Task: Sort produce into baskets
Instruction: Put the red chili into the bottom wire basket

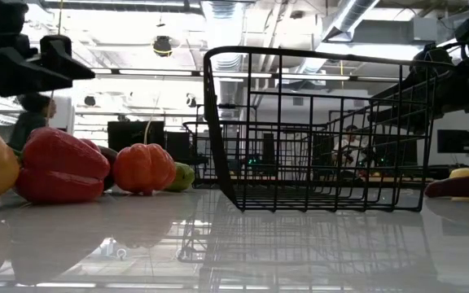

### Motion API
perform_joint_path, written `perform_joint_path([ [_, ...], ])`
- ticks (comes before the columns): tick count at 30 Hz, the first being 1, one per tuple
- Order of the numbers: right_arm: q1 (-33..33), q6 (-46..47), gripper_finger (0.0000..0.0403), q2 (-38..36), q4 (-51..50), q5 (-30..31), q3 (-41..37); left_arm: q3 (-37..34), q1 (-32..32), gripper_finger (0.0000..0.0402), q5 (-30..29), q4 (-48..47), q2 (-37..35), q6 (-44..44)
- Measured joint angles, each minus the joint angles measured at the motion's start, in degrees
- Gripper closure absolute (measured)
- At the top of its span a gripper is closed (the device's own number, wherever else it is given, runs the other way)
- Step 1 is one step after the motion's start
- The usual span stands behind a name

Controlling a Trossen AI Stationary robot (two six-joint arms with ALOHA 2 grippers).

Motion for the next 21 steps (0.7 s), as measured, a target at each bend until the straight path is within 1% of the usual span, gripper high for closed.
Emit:
perform_joint_path([
  [4,0.02,0.00,0.0087,0.00,-0.01,0.00,0.00,0.00,0.00,0.0163,0.09,2.78,0.00,1.14],
  [6,0.01,0.01,0.0087,0.01,0.00,-0.01,0.00,0.01,0.00,0.0163,0.41,4.33,0.02,-0.67],
  [8,0.00,0.00,0.0087,0.00,-0.01,0.00,0.02,0.02,0.00,0.0163,3.19,6.81,0.00,-6.08],
  [11,0.02,0.00,0.0087,0.00,-0.01,0.00,0.02,0.00,0.00,0.0163,7.49,10.46,0.02,-16.61],
  [15,0.06,0.40,0.0087,0.00,0.43,-0.02,0.02,0.02,0.02,0.0163,9.00,16.86,0.01,-24.99],
  [18,0.09,4.95,0.0087,0.00,0.64,-0.01,0.02,0.02,0.02,0.0163,9.16,19.64,0.00,-30.03],
  [21,0.09,10.39,0.0087,0.00,0.73,-0.02,0.07,0.02,0.02,0.0163,9.18,20.26,0.02,-33.89],
])
